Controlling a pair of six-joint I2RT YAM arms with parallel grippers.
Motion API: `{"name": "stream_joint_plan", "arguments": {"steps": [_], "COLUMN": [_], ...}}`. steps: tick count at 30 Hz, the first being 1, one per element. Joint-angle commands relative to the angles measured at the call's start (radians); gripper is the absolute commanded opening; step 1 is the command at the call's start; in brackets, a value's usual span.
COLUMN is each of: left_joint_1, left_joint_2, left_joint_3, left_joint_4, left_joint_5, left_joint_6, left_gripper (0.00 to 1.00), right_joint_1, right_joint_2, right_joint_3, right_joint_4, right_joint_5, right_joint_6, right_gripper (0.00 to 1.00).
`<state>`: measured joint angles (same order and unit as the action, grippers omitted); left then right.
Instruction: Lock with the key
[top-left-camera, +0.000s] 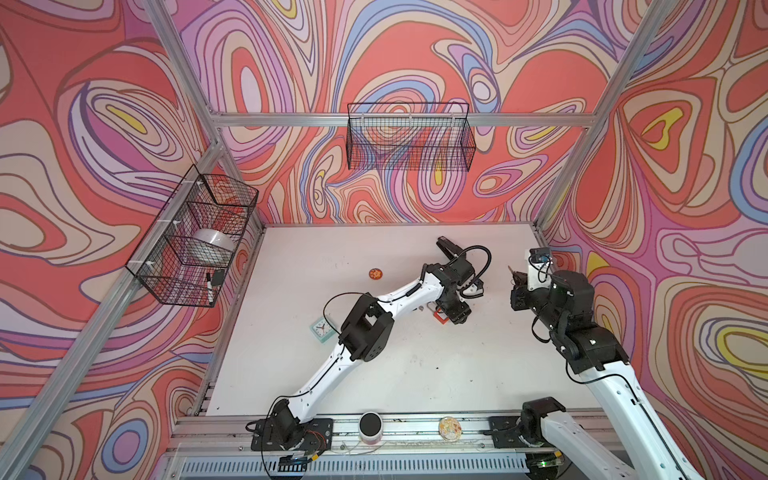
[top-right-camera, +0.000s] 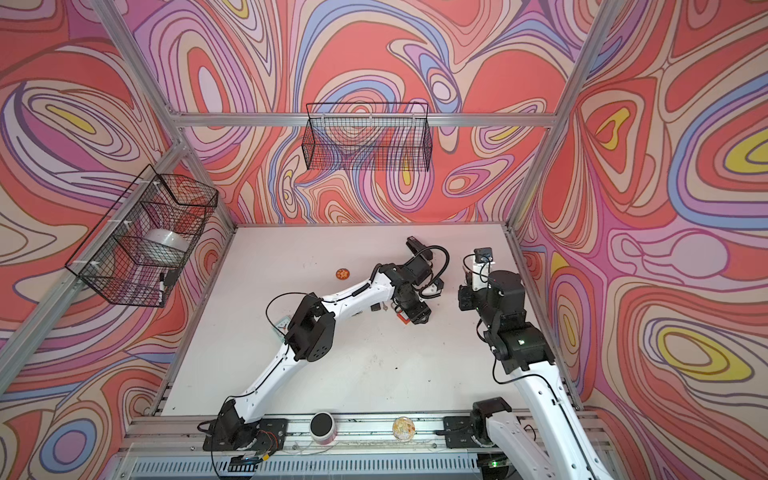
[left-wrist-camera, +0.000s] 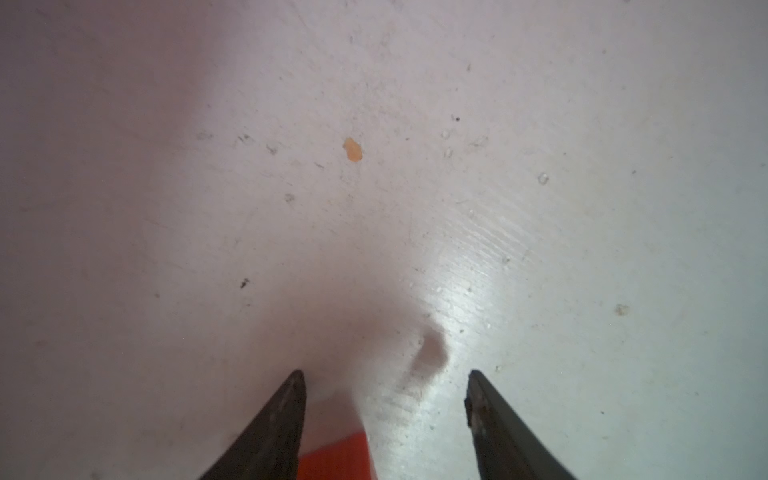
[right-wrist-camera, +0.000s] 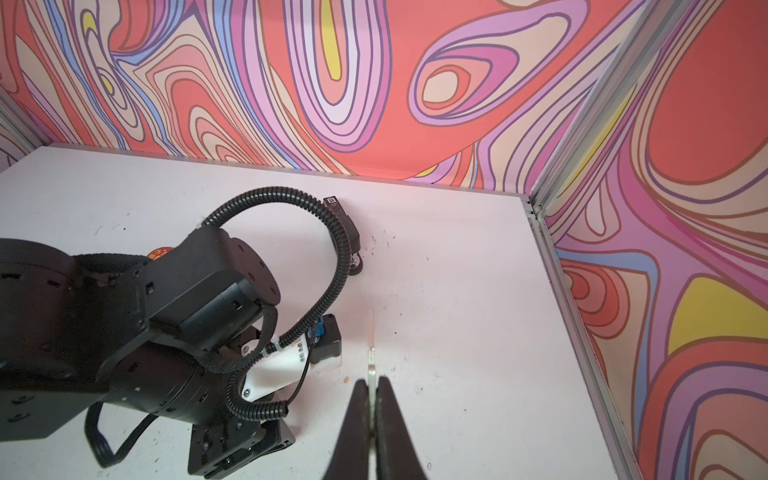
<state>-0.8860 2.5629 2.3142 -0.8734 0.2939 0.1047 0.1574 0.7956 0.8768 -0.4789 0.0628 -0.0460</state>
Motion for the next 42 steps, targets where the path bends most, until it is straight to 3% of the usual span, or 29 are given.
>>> {"name": "stream_joint_plan", "arguments": {"steps": [1,10,18,24,42], "left_joint_1": [-0.010,-0.048,-0.058,-0.058,-0.050], "left_joint_2": [-0.045,-0.188,-0.306,-0.285,-0.228], "left_joint_3": [-0.022,-0.196,-0.350,-0.351,-0.348], "left_joint_4": [-0.055,0.028,0.136,0.105,0.077], "left_joint_5": [0.018,-0.048,-0.198,-0.275,-0.358], "left_joint_6": [0.034,0.140,0.185,0.205,0.221], "left_gripper": [0.61,0.63,0.68,0.70,0.72], "right_joint_1": [-0.005,-0.005,-0.005,-0.005,-0.005], "right_joint_2": [0.006,0.011,0.024,0.027,0.043], "right_joint_3": [-0.016,-0.028,-0.030,-0.029,-0.022], "right_joint_4": [0.020,0.039,0.046,0.046,0.040], "right_joint_5": [-0.011,-0.019,-0.028,-0.026,-0.032], "right_joint_6": [0.010,0.023,0.025,0.020,0.015], "right_gripper": [0.00,0.00,0.00,0.00,0.00]}}
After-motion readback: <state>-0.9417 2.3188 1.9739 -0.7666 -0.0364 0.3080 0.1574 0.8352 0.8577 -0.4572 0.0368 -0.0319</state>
